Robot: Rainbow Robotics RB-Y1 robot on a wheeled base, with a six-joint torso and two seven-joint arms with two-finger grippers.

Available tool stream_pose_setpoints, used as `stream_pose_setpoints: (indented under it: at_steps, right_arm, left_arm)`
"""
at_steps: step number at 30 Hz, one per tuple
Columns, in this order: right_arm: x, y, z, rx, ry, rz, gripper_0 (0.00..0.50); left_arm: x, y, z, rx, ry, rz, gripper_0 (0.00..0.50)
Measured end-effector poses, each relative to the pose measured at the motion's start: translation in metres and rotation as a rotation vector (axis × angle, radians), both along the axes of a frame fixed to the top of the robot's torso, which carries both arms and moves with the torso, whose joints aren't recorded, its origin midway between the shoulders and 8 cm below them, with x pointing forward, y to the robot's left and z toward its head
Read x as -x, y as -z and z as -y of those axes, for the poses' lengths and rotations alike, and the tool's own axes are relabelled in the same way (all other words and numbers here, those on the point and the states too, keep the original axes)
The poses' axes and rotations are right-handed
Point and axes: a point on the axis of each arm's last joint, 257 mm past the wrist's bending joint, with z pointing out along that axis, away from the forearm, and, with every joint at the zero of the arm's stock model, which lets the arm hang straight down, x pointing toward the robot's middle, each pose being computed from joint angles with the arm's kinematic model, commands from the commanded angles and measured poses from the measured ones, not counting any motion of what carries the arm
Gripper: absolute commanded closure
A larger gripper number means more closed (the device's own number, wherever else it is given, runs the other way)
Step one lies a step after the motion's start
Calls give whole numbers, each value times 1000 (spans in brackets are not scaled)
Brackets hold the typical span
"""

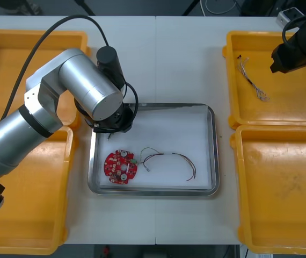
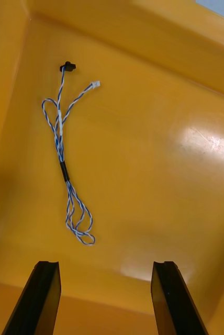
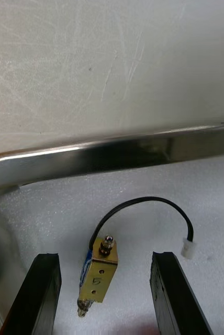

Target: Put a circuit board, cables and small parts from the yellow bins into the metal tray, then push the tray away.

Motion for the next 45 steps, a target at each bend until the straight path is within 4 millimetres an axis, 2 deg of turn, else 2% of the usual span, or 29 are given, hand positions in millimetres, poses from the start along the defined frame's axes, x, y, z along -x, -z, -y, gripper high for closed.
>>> stream_pose_setpoints:
  at_steps: [3, 7, 11, 17, 22, 25, 29, 36, 42, 43, 45]
  right_arm:
    - [-7, 9, -1, -13, 5, -1, 0]
    - [-18, 19, -5, -37, 12, 7, 0]
    - [-34, 26, -9, -44, 14, 32, 0]
    - [-48, 39, -13, -57, 21, 47, 0]
    - [-49, 57, -14, -58, 11, 28, 0]
    - [-48, 65, -14, -63, 14, 17, 0]
    - [-47, 78, -15, -71, 22, 0, 0]
    - [-51, 93, -16, -69, 25, 5, 0]
    - [-50, 97, -18, -48, 18, -10, 0]
    - [-50, 97, -17, -49, 19, -12, 67]
    - [-50, 97, -17, -50, 21, -15, 363]
  left_arm:
    - [13, -8, 1, -18, 14, -22, 0]
    - [27, -28, 6, -3, 31, -39, 0]
    - [32, -52, 3, 25, 20, -32, 0]
    - [28, -84, -21, 54, -59, -30, 0]
    - [11, -115, -33, 119, -118, 14, 0]
    - [0, -127, -46, 147, -167, 21, 0]
    - [-12, -133, -75, 169, -259, 2, 0]
    - [-23, -123, -134, 157, -428, -43, 0]
    - [-32, -121, -167, 187, -531, -71, 0]
    - [-34, -122, -171, 195, -547, -74, 0]
    - [-39, -123, -177, 211, -573, -77, 0]
